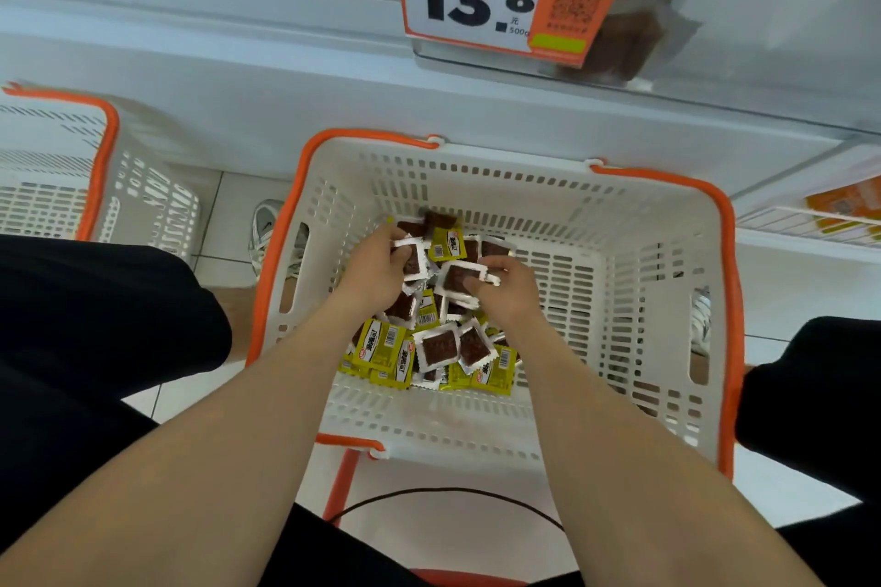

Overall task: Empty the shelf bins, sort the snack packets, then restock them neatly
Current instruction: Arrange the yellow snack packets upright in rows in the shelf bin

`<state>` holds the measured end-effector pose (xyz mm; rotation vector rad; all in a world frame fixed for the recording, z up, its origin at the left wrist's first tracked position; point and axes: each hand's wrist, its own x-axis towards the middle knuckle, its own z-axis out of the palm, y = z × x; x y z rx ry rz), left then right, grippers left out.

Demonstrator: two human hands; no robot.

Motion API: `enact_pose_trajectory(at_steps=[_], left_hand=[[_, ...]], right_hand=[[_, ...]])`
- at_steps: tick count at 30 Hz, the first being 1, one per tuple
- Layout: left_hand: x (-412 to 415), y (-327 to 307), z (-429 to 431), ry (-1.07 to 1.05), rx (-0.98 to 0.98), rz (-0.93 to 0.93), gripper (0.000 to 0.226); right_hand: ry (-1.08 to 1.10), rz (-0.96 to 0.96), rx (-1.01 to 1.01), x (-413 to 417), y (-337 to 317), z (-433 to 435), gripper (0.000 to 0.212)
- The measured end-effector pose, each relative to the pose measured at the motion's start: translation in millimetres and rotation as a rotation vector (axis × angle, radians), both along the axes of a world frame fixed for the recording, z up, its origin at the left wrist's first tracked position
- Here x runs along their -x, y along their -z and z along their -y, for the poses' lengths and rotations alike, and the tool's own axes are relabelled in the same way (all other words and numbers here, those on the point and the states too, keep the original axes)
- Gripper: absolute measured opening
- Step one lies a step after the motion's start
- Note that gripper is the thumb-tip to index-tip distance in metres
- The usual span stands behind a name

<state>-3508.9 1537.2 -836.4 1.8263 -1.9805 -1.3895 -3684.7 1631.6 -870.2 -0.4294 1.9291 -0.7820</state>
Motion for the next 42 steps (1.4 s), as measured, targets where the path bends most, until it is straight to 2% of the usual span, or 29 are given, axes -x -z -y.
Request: enact_pose_trajectory(at_steps=[2, 4, 6, 7, 10, 12, 14, 18, 22, 27, 30, 32, 36, 39, 42], left_hand=[[2, -3, 1, -0.106, -0.102, -0.096, 0.011], [6, -9, 2, -0.178, -0.166, -0.161, 0.015], [14, -16, 1, -0.235, -0.229, -0.24, 0.02], [18, -19, 0, -0.243, -0.263, -0.261, 0.02], [26, -24, 0, -0.243, -0.437, -0.396, 0.032], [28, -31, -1, -0.24, -0.568, -0.488, 0.044], [31, -36, -1, -0.18, -0.602, -0.483, 0.05], [30, -31, 0, -0.108, -0.494, -0.345, 0.027], [31, -30, 0, -0.133, -0.501, -0.331, 0.037], [37, -27, 4, -0.189, -0.478, -0.392, 0.031], [38, -22, 7, -0.221, -0.396, -0.396, 0.032], [37, -21, 7, -0.271, -0.428, -0.411, 0.033], [28, -15, 6, -0.268, -0.44, -0.303, 0.052], [27, -23, 4, -0.249, -0.443, -0.236, 0.051], [33, -37, 2, -0.222, -0.589, -0.308, 0.033]], right_hand=[[0.156, 0.146, 0.025, 15, -12, 1, 0.027], [0.292, 0.488, 0.085, 31, -25, -1, 0.027], [0.249, 0.724, 0.138, 40, -34, -2, 0.03], [0.172, 0.735, 0.144, 40, -37, 0, 0.032], [-0.045, 0.43, 0.163, 29, -43, 9, 0.034], [-0.052, 0.277, 0.208, 24, -49, 13, 0.038], [-0.065, 0.216, 0.198, 21, -53, 16, 0.045], [-0.09, 0.27, 0.113, 16, -55, 23, 0.068], [-0.106, 0.245, 0.131, 10, -58, 25, 0.077], [-0.171, 0.294, 0.18, -3, -58, 25, 0.092], [-0.072, 0.262, 0.241, 1, -50, 20, 0.077], [0.027, 0.238, 0.244, 7, -45, 17, 0.066], [0.179, 0.323, 0.234, 23, -42, 16, 0.064], [0.11, 0.351, 0.25, 31, -50, 15, 0.06], [-0.077, 0.217, 0.254, 22, -53, 20, 0.058]])
